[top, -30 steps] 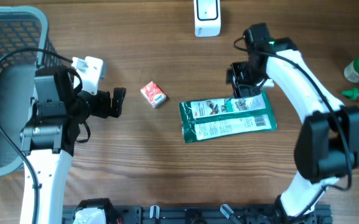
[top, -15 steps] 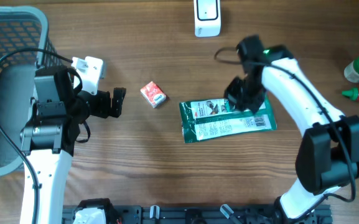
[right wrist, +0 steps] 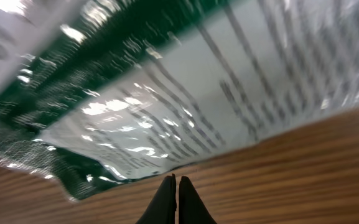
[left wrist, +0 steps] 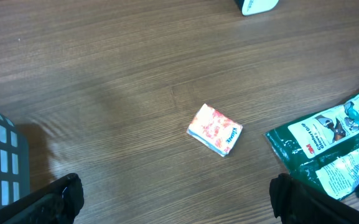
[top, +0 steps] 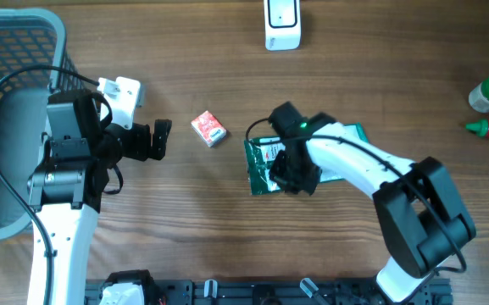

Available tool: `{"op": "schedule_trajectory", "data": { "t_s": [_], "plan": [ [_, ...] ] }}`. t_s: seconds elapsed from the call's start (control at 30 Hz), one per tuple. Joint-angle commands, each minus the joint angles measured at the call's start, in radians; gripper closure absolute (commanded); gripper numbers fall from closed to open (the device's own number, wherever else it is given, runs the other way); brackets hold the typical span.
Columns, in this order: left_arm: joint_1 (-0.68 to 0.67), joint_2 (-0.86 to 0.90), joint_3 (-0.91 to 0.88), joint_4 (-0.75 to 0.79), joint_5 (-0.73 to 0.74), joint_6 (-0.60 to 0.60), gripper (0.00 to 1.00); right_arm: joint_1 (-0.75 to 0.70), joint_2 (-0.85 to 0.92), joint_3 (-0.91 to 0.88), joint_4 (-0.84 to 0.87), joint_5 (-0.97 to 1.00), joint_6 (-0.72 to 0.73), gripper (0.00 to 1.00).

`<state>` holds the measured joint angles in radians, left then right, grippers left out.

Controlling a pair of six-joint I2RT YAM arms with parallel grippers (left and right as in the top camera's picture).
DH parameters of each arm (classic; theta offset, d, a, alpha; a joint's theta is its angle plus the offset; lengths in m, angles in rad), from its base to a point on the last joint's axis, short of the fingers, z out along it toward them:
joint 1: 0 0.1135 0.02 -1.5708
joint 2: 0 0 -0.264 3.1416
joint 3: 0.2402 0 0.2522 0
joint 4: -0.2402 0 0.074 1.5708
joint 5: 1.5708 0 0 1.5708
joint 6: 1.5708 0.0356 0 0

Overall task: Scan the item barcode
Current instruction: 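Grasp the packet's left end with the right gripper, then drag the packet right and release it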

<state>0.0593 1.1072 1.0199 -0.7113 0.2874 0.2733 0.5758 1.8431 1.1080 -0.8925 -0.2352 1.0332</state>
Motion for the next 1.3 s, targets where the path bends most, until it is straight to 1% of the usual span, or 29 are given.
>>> {"op": "schedule_trajectory", "data": {
  "t_s": [0.0,0.13,0.43,0.57,0.63,0.7,0.77,0.83,0.9,0.93,1.0,1.07,1.1,1.13,1.17,1.27],
  "plan": [
    [0.005,0.001,-0.006,0.002,0.019,-0.009,0.0,0.05,0.006,-0.04,0.018,0.0,0.23,0.96],
    [0.005,0.001,-0.006,0.002,0.019,-0.009,0.0,0.09,0.008,-0.067,0.09,0.029,0.346,0.95],
    [0.005,0.001,-0.006,0.002,0.019,-0.009,0.0,0.106,0.039,-0.076,0.241,0.032,0.49,0.95],
    [0.005,0.001,-0.006,0.002,0.019,-0.009,0.0,0.103,0.052,-0.076,0.415,0.069,0.496,0.96],
    [0.005,0.001,-0.006,0.002,0.019,-0.009,0.0,0.101,0.052,-0.076,0.597,0.101,0.473,0.95],
    [0.005,0.001,-0.006,0.002,0.019,-0.009,0.0,0.1,0.052,-0.076,0.708,0.124,0.435,0.95],
    [0.005,0.001,-0.006,0.002,0.019,-0.009,0.0,0.098,0.052,-0.068,0.792,0.127,0.384,0.94],
    [0.005,0.001,-0.006,0.002,0.019,-0.009,0.0,0.098,0.051,-0.046,0.824,0.11,0.354,0.92],
    [0.005,0.001,-0.006,0.002,0.019,-0.009,0.0,0.097,0.048,0.001,0.826,0.074,0.27,0.91],
    [0.005,0.001,-0.006,0.002,0.019,-0.009,0.0,0.091,0.042,0.039,0.809,0.053,0.202,0.91],
    [0.005,0.001,-0.006,0.002,0.019,-0.009,0.0,0.073,0.019,0.113,0.718,0.055,0.115,0.91],
    [0.005,0.001,-0.006,0.002,0.019,-0.009,0.0,0.047,-0.012,0.179,0.599,0.082,0.058,0.93],
    [0.005,0.001,-0.006,0.002,0.019,-0.009,0.0,0.029,-0.03,0.214,0.524,0.121,0.035,0.93],
    [0.005,0.001,-0.006,0.002,0.019,-0.009,0.0,0.003,-0.053,0.253,0.42,0.209,0.02,0.93],
    [0.005,0.001,-0.006,0.002,0.019,-0.009,0.0,-0.021,-0.071,0.273,0.352,0.295,0.017,0.93],
    [0.005,0.001,-0.006,0.002,0.019,-0.009,0.0,-0.112,-0.106,0.282,0.229,0.534,0.015,0.93]
  ]
}}
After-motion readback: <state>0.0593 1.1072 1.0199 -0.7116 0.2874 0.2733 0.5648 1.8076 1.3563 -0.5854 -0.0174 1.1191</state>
